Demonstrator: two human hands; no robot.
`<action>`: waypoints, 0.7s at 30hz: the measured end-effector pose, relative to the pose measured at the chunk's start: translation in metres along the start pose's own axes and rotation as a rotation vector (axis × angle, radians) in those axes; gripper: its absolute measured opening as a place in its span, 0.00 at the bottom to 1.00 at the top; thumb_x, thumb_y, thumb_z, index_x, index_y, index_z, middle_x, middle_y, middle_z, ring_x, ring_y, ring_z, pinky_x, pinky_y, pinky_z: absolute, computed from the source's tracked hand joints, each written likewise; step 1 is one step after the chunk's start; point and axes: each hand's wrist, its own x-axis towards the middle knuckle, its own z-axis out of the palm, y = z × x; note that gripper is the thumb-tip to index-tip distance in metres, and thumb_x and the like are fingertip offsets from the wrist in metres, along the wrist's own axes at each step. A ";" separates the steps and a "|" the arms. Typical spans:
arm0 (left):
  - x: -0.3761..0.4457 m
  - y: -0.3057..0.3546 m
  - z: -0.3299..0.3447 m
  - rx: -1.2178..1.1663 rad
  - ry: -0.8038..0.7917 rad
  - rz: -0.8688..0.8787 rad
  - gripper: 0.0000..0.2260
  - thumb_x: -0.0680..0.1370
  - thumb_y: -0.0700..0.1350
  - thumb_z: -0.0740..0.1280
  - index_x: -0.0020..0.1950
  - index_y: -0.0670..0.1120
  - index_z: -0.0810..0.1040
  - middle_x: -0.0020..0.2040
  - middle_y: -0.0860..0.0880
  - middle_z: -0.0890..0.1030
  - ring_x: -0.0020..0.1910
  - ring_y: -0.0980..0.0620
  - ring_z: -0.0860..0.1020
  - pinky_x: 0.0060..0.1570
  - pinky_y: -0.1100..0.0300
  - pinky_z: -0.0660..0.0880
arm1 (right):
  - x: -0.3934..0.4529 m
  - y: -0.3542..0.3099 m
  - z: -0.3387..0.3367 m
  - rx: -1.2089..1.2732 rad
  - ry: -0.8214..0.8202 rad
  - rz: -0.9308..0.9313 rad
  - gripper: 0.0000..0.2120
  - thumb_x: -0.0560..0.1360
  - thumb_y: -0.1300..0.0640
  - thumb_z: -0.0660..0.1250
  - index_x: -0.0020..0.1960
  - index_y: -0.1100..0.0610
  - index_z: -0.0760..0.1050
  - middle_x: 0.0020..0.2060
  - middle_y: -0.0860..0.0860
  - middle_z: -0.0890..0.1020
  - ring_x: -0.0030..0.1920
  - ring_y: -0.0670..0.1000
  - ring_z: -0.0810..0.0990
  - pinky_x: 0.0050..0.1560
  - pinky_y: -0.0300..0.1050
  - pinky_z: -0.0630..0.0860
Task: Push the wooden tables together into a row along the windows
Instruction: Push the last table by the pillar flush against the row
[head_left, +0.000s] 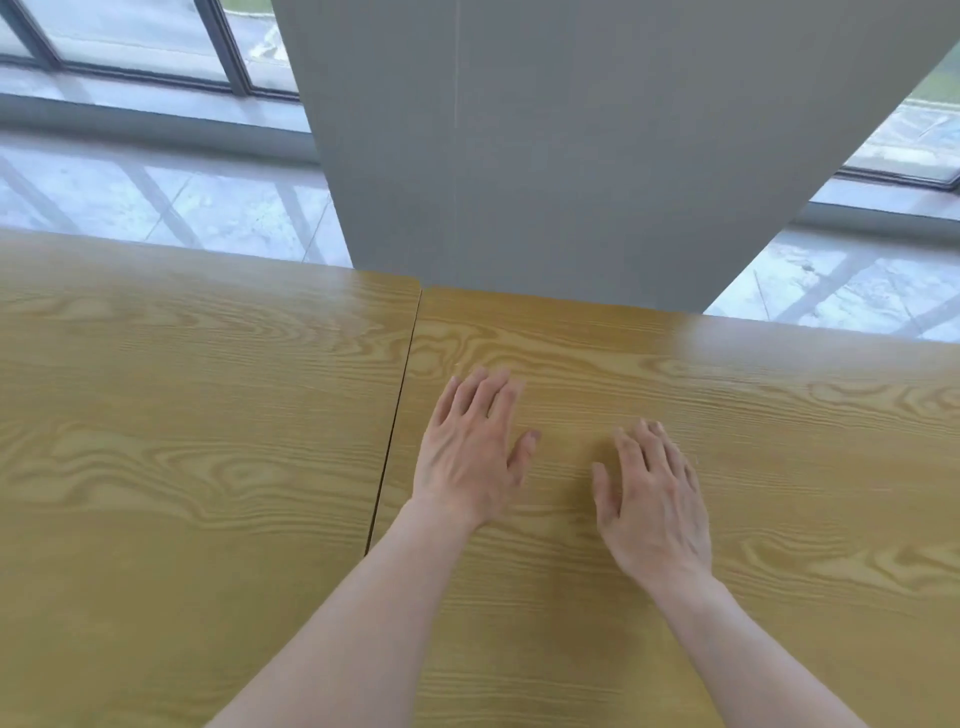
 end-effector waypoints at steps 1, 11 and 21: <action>-0.020 0.003 0.002 0.006 0.004 -0.015 0.25 0.84 0.59 0.54 0.80 0.51 0.60 0.81 0.52 0.62 0.82 0.50 0.54 0.80 0.50 0.47 | -0.020 0.001 0.003 0.007 0.003 -0.011 0.25 0.82 0.46 0.59 0.75 0.57 0.69 0.76 0.57 0.70 0.79 0.57 0.62 0.78 0.55 0.61; -0.243 0.069 0.048 0.055 0.016 -0.103 0.26 0.83 0.59 0.51 0.80 0.51 0.61 0.82 0.51 0.60 0.82 0.48 0.53 0.81 0.49 0.46 | -0.221 0.040 0.025 0.062 0.068 -0.133 0.29 0.81 0.40 0.55 0.74 0.57 0.70 0.76 0.56 0.69 0.79 0.56 0.62 0.77 0.55 0.61; -0.289 0.072 0.072 0.050 0.046 -0.173 0.27 0.83 0.62 0.50 0.81 0.56 0.58 0.83 0.54 0.56 0.83 0.52 0.46 0.80 0.49 0.43 | -0.255 0.050 0.043 0.028 0.091 -0.167 0.32 0.82 0.38 0.52 0.79 0.56 0.62 0.80 0.55 0.61 0.82 0.53 0.52 0.81 0.54 0.50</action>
